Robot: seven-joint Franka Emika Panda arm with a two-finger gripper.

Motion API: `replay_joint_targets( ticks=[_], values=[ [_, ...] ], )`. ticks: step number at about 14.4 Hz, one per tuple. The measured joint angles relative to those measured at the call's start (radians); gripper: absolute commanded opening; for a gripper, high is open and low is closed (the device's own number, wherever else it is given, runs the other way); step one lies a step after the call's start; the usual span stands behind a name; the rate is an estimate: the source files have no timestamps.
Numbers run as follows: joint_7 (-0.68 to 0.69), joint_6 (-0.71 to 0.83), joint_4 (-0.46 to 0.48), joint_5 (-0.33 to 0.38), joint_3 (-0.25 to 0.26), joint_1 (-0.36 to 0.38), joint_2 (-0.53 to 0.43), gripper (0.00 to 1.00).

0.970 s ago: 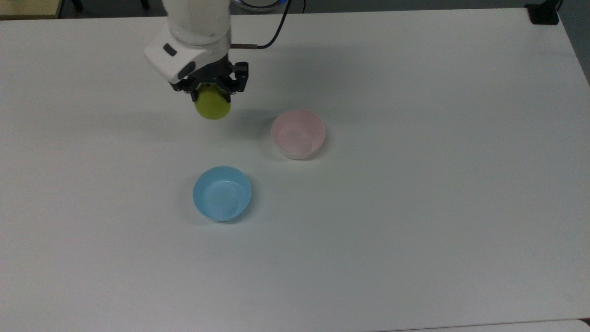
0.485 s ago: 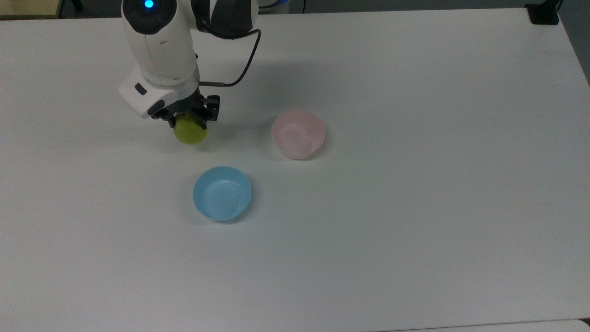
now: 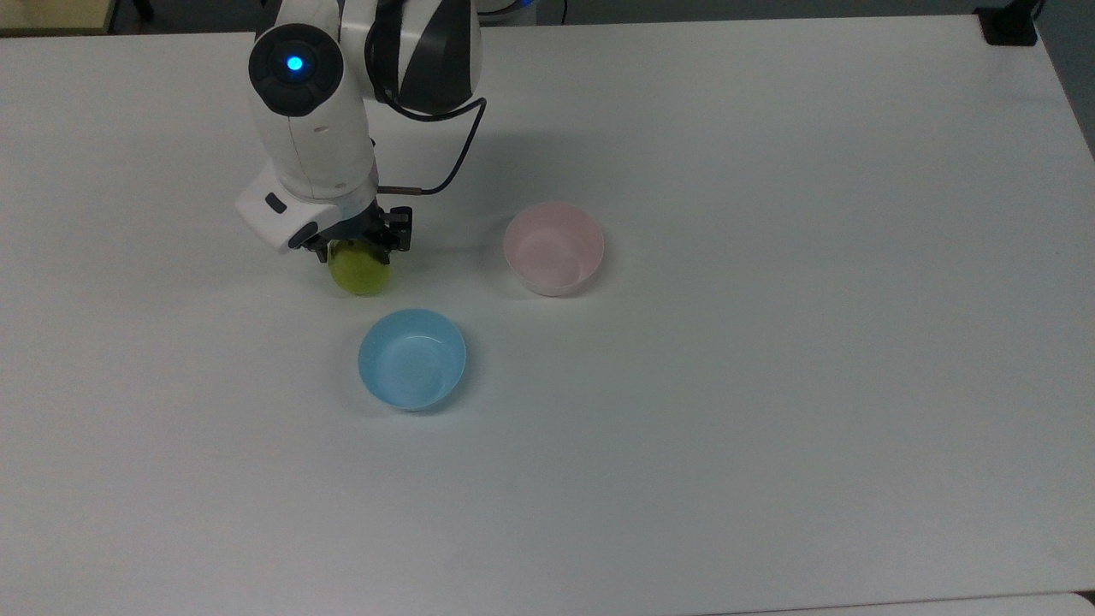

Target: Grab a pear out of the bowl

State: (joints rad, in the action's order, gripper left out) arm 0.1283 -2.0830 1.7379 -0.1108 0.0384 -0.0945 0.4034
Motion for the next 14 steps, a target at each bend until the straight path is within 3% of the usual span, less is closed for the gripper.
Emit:
replay_joint_targets(
  ticks=[2,5,10,14],
  values=[
    [0.0,0.011,-0.009,0.0,0.0,0.001,-0.027,1.0],
    [-0.001,0.119,-0.02,0.0,-0.012,0.013,-0.139,1.0],
    [-0.118,0.271,-0.031,0.0,-0.017,0.119,-0.323,1.0],
    [-0.157,0.353,-0.031,0.066,-0.016,0.162,-0.421,1.0]
  ],
)
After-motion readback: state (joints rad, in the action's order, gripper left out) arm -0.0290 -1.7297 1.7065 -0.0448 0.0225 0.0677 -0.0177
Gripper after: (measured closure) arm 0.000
